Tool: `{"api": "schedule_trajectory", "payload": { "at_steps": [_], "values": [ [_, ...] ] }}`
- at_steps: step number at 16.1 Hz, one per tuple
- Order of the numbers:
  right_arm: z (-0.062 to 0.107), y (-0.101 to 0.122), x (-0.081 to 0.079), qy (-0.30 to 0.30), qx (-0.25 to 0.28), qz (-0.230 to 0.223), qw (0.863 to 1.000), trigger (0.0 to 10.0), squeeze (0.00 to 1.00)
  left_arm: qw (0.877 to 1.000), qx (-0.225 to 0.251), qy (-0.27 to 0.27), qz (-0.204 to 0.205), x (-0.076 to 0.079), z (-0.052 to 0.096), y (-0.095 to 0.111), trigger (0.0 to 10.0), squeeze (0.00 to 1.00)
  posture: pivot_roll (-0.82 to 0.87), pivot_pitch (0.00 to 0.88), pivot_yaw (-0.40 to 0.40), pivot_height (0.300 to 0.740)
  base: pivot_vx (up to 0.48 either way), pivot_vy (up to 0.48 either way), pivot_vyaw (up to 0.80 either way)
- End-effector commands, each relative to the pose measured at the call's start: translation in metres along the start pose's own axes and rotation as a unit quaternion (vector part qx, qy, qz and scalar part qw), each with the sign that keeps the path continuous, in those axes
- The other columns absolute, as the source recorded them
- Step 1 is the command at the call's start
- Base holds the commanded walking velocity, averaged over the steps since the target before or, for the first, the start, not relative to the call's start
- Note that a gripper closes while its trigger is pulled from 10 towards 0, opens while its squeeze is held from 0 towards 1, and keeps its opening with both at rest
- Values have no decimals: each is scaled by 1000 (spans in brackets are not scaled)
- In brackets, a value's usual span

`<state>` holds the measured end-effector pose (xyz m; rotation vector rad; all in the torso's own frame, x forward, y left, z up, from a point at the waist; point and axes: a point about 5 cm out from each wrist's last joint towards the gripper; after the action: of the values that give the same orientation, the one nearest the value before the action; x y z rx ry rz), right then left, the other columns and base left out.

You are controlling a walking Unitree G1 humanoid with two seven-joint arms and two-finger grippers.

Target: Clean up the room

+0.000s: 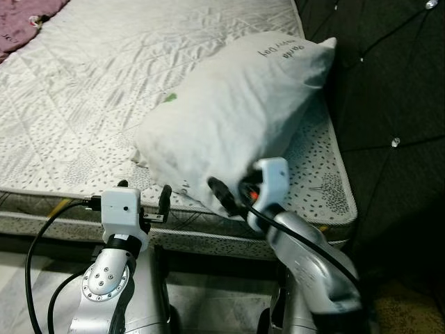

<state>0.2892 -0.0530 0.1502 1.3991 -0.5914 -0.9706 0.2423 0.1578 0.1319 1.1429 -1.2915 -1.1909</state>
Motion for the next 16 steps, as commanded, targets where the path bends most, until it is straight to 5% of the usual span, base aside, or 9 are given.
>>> {"api": "schedule_trajectory", "payload": {
  "at_steps": [1, 2, 3, 12, 16],
  "values": [
    [-9, -7, -4, -3, -16, 4, 1000, 10000, 0, 1000, -3, 7, 0, -3, 1, 0, 10000, 0, 65, 154, -29, 499, 0, 0, 0],
    [-12, -10, -3, -10, -24, 16, 1000, 6157, 0, 1000, -3, 8, -1, -4, 2, 0, 10000, 0, 65, 154, -29, 499, 0, 0, 0],
    [-17, -11, -3, -21, -22, 18, 999, 0, 0, 1000, -3, 11, -1, -5, 3, 0, 10000, 0, 70, 157, -32, 499, 0, 0, 0],
    [-43, -11, -12, -44, -6, 26, 999, 0, 0, 1000, -5, 3, 4, 0, -3, -4, 10000, 0, 59, 114, -5, 499, 0, 0, 0],
    [-48, -17, -1, -85, 4, 1, 996, 0, 0, 1000, 3, -15, 10, 10, -16, -4, 10000, 0, 61, 80, -4, 499, 0, 0, 0]
  ]
}}
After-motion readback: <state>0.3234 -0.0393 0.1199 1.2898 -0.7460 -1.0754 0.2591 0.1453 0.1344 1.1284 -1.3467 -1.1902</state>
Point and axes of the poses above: a point about 5 cm out from each wrist's last joint towards the gripper, its own z axis pointing back from the gripper into the wrist, its own y axis along the axis of the wrist's last joint, x = y × z, and after that the axes turned 6 degrees about z, right-handed
